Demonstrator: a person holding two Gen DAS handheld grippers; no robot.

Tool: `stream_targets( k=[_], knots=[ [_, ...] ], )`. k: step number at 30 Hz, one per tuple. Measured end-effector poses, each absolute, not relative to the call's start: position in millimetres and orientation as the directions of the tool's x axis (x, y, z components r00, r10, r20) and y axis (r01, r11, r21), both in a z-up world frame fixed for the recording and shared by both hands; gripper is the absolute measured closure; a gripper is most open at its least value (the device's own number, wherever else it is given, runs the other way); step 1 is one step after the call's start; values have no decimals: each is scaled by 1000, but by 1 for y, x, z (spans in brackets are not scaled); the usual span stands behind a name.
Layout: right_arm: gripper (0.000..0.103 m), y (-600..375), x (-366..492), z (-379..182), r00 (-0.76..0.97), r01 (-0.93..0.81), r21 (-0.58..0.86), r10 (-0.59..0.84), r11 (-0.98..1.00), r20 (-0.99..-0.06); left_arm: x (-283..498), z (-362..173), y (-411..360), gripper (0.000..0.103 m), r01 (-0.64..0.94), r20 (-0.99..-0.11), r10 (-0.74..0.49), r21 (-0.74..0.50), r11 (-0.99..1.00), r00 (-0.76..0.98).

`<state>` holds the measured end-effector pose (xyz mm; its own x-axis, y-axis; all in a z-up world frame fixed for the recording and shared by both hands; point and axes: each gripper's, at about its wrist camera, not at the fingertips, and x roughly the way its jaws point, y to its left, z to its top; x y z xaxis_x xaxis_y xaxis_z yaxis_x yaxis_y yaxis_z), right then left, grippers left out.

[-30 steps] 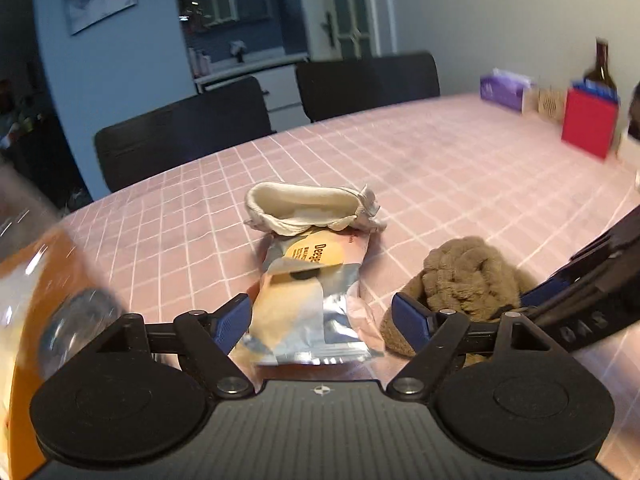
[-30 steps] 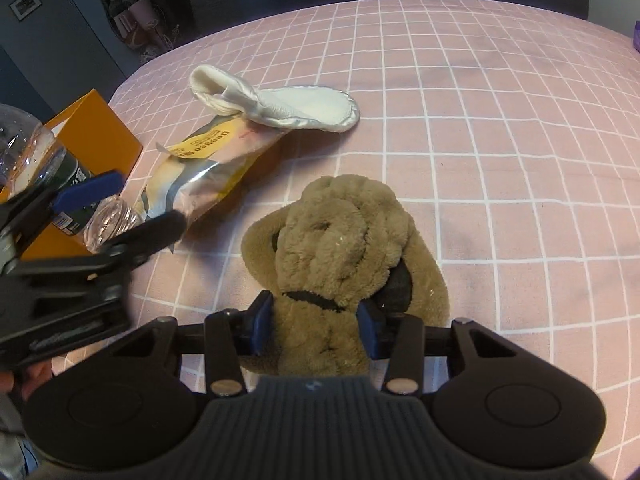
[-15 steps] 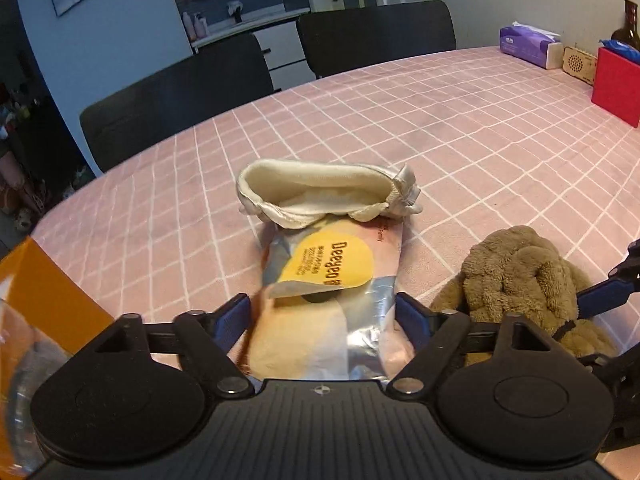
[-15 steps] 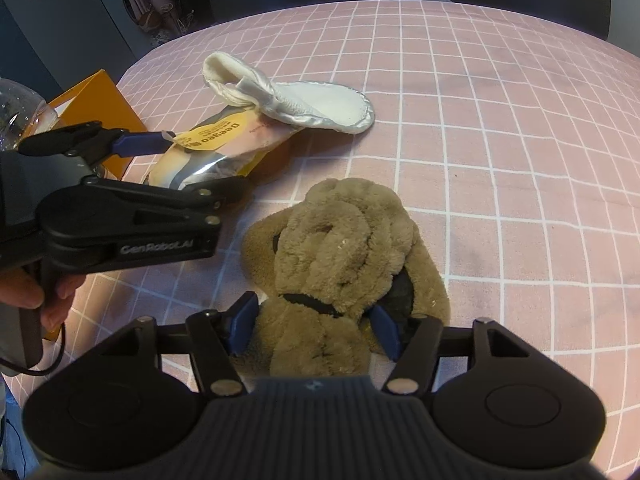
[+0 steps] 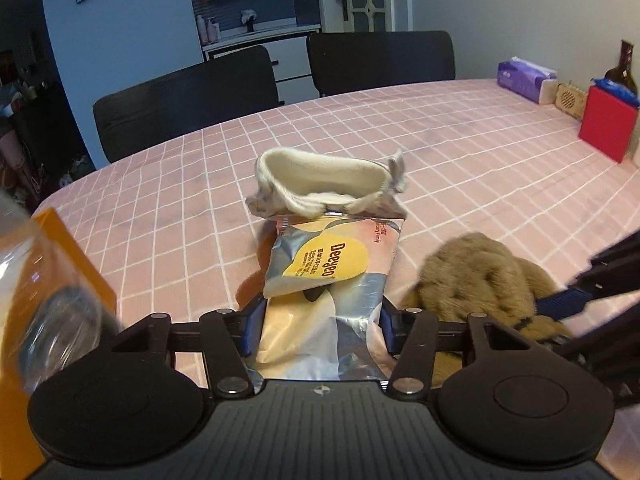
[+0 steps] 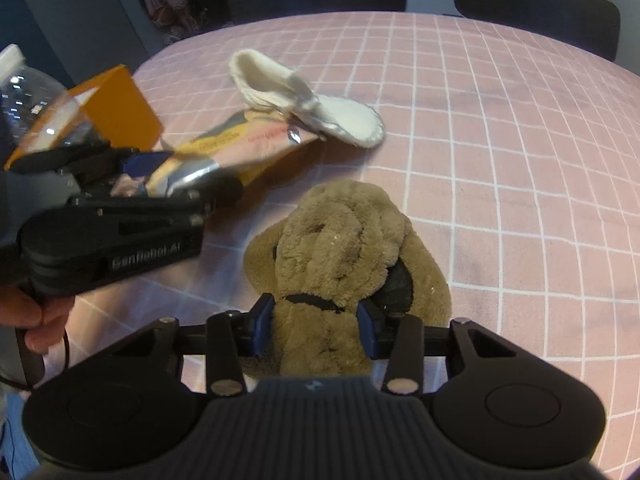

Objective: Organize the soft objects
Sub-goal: 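Grasp the snack bag with left tool while right tool grasps the brown plush dog, then carry the snack bag and plush dog over the orange box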

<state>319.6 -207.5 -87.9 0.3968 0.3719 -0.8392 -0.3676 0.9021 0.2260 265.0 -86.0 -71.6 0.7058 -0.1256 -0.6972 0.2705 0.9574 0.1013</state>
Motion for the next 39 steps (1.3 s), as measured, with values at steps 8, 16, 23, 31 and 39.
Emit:
stream_targets(
  k=[8,16,23,31,39],
  knots=[
    [60,-207,302,-65,406,-408,218,390,887,-826,215,-52,-77,42,252,-689,-146,54,966,710],
    [60,-202,265,-38,438,-462,193,412,866,-799,160,-28,-59,42,246,-641,-168,33,969,749],
    [60,-205,214,-15,463,-493,178,430,852,-776,115,1,-39,42,284,-599,-216,20,959,771],
    [60,-178,169,27,485,-571,140,470,809,-738,68,30,-6,42,275,-556,-201,53,960,807],
    [60,-113,143,65,478,-703,75,547,708,-687,45,57,49,42,163,-518,-91,96,982,850]
  ],
)
